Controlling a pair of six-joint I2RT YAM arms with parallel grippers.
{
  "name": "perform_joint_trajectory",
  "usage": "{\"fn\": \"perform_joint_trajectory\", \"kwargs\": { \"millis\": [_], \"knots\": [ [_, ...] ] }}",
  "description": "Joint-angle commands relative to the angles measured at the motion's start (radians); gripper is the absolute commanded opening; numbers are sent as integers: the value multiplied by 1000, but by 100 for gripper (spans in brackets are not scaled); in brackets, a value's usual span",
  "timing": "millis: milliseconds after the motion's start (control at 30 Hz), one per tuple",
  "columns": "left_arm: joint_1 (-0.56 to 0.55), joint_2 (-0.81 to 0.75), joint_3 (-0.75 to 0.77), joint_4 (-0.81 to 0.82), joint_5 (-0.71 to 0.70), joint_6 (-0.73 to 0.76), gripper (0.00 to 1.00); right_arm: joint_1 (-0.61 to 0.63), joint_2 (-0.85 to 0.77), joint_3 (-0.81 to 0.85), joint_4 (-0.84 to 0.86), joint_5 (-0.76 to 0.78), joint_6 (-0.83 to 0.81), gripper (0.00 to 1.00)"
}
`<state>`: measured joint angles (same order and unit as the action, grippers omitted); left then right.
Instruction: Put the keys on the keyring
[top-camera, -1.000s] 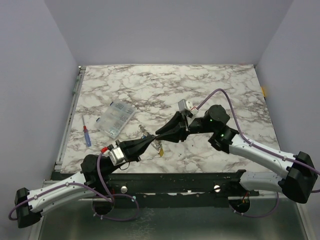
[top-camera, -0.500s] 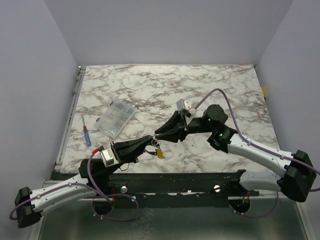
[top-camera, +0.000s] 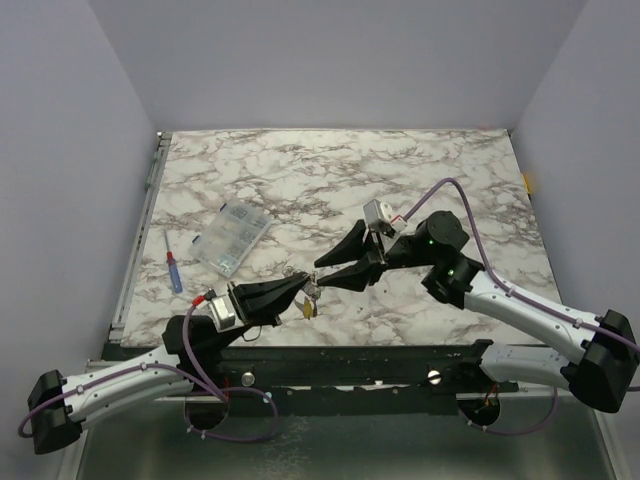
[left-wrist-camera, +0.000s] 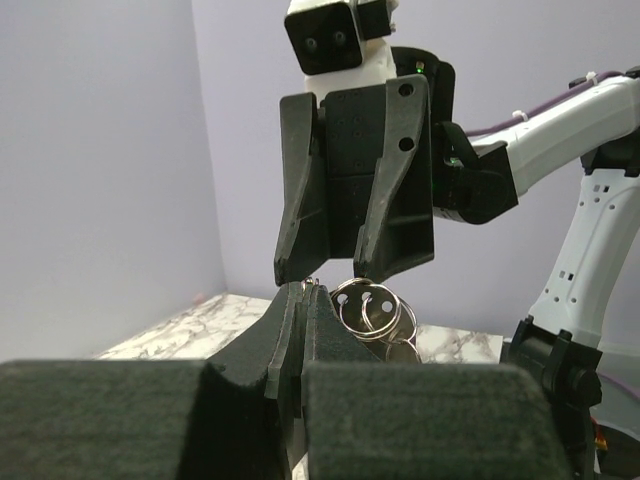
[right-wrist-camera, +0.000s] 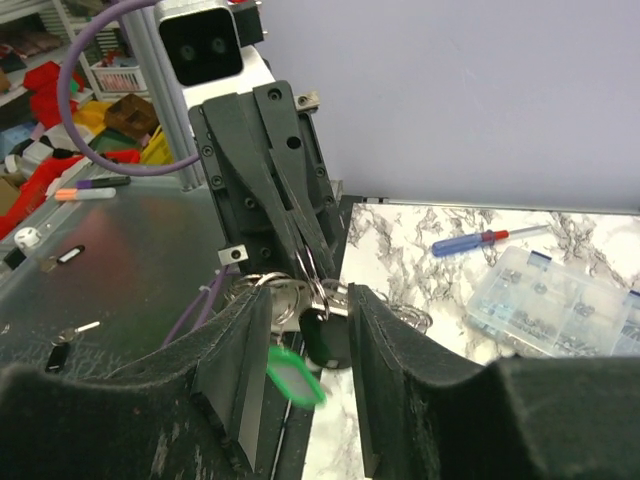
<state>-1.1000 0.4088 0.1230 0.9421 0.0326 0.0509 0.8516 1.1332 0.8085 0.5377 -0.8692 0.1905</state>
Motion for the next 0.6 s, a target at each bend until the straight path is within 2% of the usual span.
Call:
{"fn": "perform_joint_trajectory", "kwargs": {
  "millis": [0, 200, 400, 567],
  "knots": [
    [-3, 22, 3, 41, 34, 3, 0, 7, -17, 29, 4, -51, -3, 45],
    [-3, 31, 7, 40, 45, 2, 0, 7, 1, 26, 11, -44, -7, 45],
    [-3, 34, 7, 40, 64, -11, 0, 7, 25, 21, 18, -13, -19, 39],
    [-4, 32, 7, 40, 70, -13, 0, 7, 12, 16, 43, 12, -17, 39]
  ]
}}
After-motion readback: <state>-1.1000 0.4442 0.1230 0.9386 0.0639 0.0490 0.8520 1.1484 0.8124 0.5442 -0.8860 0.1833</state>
